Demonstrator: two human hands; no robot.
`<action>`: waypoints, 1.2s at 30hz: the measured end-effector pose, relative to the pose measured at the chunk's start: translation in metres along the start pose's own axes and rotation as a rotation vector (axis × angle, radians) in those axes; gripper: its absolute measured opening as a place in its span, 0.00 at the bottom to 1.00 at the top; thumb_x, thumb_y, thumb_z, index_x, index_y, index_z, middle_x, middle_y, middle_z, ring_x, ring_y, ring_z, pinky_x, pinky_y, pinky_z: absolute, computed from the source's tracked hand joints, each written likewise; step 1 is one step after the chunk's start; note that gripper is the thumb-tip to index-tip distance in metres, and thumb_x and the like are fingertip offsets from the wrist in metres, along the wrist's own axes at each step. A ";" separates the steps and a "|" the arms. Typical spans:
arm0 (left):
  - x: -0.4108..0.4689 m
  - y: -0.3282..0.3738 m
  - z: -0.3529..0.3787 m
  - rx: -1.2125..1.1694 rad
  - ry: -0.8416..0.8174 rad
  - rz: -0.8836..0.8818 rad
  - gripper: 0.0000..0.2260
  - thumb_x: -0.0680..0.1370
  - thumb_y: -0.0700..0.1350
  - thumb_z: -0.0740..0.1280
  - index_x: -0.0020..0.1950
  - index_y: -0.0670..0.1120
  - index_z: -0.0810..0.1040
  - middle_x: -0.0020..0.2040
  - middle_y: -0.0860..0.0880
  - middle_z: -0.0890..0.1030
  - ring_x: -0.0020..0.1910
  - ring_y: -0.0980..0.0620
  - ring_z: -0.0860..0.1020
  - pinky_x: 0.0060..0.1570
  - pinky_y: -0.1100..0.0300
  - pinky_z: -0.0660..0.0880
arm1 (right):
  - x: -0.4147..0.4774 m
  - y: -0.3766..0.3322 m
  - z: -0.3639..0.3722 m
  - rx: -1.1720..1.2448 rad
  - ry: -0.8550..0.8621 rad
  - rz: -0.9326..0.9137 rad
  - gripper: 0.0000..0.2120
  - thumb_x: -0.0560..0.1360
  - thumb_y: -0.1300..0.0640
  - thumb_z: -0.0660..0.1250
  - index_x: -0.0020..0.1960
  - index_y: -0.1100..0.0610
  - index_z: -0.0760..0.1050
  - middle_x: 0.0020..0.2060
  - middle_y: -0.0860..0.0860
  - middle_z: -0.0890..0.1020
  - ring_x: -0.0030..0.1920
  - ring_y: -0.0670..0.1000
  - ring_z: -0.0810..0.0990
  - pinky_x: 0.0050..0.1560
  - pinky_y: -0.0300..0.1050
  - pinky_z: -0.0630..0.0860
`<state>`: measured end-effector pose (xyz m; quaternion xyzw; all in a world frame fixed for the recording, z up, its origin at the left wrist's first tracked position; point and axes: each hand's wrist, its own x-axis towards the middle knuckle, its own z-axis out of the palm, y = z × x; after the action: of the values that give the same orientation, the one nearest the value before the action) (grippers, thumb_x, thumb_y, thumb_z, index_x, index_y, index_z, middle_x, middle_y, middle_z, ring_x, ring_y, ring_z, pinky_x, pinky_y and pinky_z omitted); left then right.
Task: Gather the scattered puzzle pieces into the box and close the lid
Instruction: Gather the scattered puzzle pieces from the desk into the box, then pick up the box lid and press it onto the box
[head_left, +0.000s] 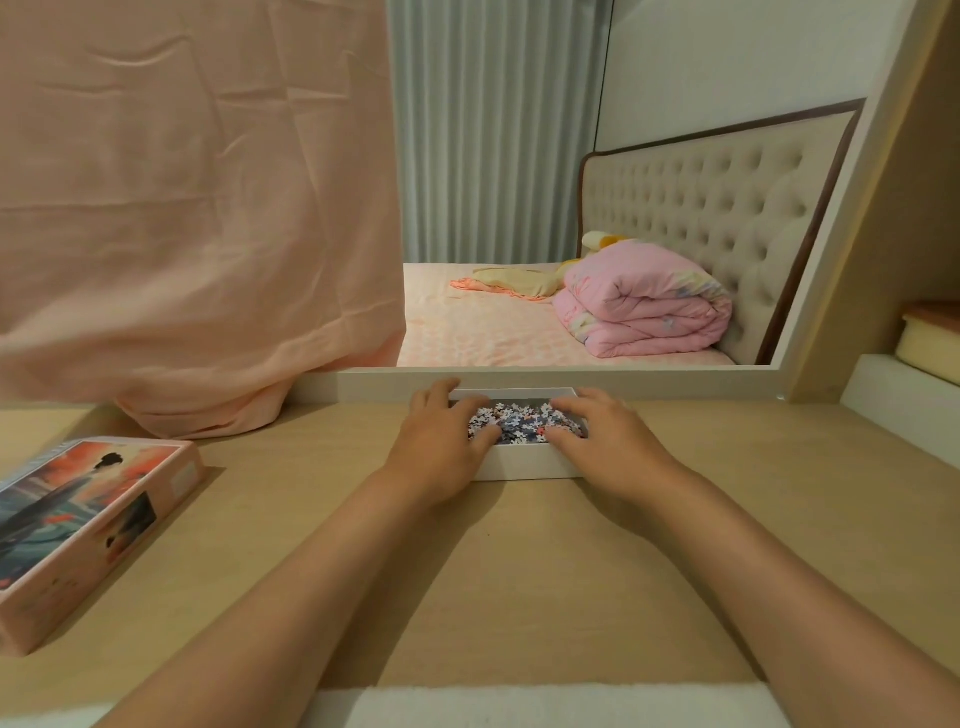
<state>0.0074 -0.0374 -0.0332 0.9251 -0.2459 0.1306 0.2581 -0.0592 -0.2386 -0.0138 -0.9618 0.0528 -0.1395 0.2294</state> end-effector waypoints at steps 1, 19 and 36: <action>0.000 -0.002 0.001 -0.044 -0.059 -0.053 0.23 0.81 0.59 0.59 0.74 0.53 0.67 0.77 0.47 0.58 0.76 0.46 0.55 0.73 0.50 0.56 | -0.002 0.001 0.001 0.015 -0.069 0.028 0.25 0.79 0.44 0.64 0.74 0.50 0.71 0.77 0.54 0.64 0.76 0.55 0.62 0.75 0.48 0.59; -0.061 -0.029 -0.076 -0.036 -0.102 -0.181 0.28 0.79 0.60 0.60 0.76 0.50 0.62 0.75 0.47 0.65 0.74 0.47 0.63 0.70 0.54 0.61 | -0.043 -0.092 -0.006 -0.106 -0.126 -0.134 0.31 0.75 0.40 0.66 0.76 0.45 0.64 0.75 0.54 0.61 0.76 0.56 0.57 0.73 0.53 0.58; -0.140 -0.161 -0.195 0.410 -0.272 -0.652 0.38 0.57 0.72 0.61 0.64 0.57 0.73 0.57 0.52 0.78 0.54 0.47 0.76 0.57 0.50 0.74 | -0.042 -0.266 0.086 0.099 -0.471 -0.390 0.33 0.76 0.53 0.69 0.78 0.51 0.62 0.75 0.54 0.65 0.74 0.54 0.64 0.72 0.46 0.62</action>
<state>-0.0488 0.2428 0.0109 0.9957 0.0596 -0.0353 0.0615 -0.0645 0.0418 0.0236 -0.9473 -0.1941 0.0435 0.2510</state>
